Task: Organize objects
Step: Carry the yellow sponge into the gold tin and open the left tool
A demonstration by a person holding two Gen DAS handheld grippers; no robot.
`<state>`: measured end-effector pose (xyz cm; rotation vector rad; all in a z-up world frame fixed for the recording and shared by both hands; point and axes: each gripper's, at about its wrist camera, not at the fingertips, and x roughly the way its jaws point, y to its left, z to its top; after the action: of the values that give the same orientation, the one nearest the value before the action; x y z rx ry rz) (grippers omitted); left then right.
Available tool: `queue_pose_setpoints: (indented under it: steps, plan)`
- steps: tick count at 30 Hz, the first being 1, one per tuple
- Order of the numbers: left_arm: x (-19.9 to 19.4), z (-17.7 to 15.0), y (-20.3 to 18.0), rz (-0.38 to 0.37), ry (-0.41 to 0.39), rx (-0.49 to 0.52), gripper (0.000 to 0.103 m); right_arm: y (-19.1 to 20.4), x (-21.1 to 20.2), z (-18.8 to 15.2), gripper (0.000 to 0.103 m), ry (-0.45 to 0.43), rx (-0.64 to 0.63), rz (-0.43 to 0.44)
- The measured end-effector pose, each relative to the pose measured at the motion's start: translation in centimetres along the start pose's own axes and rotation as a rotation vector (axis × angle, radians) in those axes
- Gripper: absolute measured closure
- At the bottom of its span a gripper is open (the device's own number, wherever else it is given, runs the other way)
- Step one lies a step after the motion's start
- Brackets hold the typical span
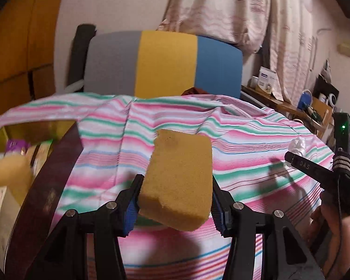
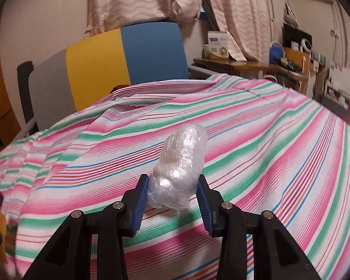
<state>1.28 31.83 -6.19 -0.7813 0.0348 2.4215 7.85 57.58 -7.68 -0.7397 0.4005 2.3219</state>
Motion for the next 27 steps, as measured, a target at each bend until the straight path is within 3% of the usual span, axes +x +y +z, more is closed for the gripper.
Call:
queue_pose_setpoints:
  steps: [4,9,15,21,27]
  plan:
    - [-0.7,-0.7,0.3,-0.002,0.030,-0.014,0.050,1.9,-0.9,-0.2,0.063,-0.020,-0.104,0.002]
    - [-2.9,-2.4,0.3,-0.090,0.086,0.014,0.050,4.5,-1.5,-0.7,0.063,-0.052,-0.233,0.016]
    - [-7.1,-3.3,1.7,-0.132,0.084,0.022,0.050,4.7,-1.1,-0.8,0.063,-0.031,-0.234,0.015]
    - [-10.5,-2.2,5.0,-0.096,0.028,-0.017,0.050,5.4,-0.6,-0.9,0.063,0.001,-0.270,0.022]
    - [-12.8,-1.1,10.2,-0.018,0.004,-0.123,0.050,6.9,-1.0,-1.2,0.063,0.000,-0.351,0.024]
